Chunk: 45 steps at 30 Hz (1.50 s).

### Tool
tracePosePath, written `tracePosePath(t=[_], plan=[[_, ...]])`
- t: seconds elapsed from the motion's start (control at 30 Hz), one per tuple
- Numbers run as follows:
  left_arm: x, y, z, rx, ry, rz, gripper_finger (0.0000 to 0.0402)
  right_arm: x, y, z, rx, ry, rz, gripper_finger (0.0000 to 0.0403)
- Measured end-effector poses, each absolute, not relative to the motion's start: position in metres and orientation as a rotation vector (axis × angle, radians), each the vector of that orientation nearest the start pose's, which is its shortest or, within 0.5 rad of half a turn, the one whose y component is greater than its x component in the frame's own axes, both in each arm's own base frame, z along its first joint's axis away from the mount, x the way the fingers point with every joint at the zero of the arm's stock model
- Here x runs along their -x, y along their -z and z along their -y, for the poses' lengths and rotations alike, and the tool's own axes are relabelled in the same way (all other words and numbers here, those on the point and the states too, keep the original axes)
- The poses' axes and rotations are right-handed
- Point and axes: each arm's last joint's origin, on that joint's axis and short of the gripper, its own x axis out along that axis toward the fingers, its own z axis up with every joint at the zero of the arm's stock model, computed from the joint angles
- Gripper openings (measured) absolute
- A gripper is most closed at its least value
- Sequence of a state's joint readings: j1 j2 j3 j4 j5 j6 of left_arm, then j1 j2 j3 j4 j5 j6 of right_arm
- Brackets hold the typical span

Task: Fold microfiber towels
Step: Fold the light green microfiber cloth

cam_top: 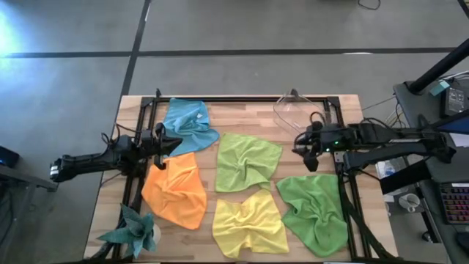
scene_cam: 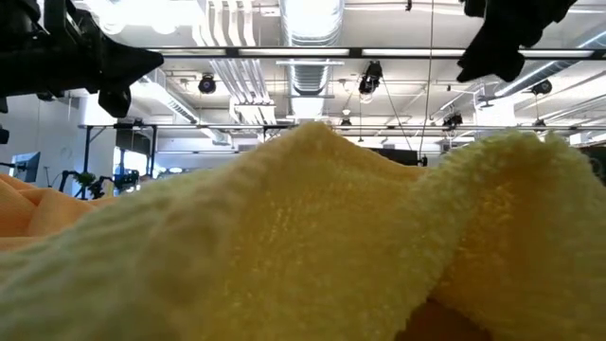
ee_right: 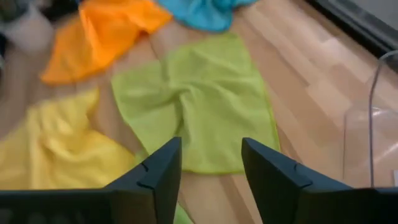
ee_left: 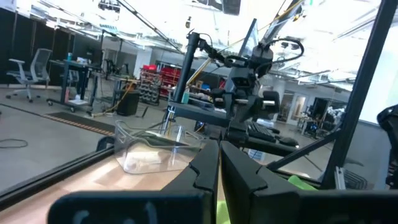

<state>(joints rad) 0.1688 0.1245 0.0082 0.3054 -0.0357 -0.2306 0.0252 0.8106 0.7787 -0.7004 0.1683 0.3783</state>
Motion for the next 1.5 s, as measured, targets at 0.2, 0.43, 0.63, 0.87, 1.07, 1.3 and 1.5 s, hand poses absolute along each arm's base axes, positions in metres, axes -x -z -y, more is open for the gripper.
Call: tracePosePath(t=[0.2,0.43,0.63,0.87,1.07,1.3,1.5], plan=[[-0.102,-0.186,-0.018,0.216,-0.182,0.212,0.0002,-0.178,-0.260,-0.002,-0.230,0.248,-0.839,0.0175],[-0.102,-0.186,-0.018,0.216,-0.183,0.212,0.0002,-0.203,-0.238,-0.013,-0.167,0.164,-0.953,0.0176],[-0.102,-0.186,-0.018,0.215,-0.183,0.213,0.0002,-0.224,-0.219,-0.028,-0.143,0.060,-1.000,0.0176],[-0.102,-0.186,-0.018,0.215,-0.183,0.213,0.0002,-0.246,-0.192,-0.040,-0.124,0.022,-1.045,0.0176],[-0.102,-0.186,-0.018,0.215,-0.183,0.213,0.0002,-0.260,-0.172,-0.045,-0.140,0.009,-1.066,0.0174],[-0.102,-0.186,-0.018,0.215,-0.184,0.213,0.0002,-0.271,-0.160,-0.047,-0.153,-0.024,-1.054,0.0161],[-0.101,-0.187,-0.018,0.215,-0.182,0.224,0.0002,-0.278,-0.149,-0.049,-0.156,-0.053,-1.058,0.0149]])
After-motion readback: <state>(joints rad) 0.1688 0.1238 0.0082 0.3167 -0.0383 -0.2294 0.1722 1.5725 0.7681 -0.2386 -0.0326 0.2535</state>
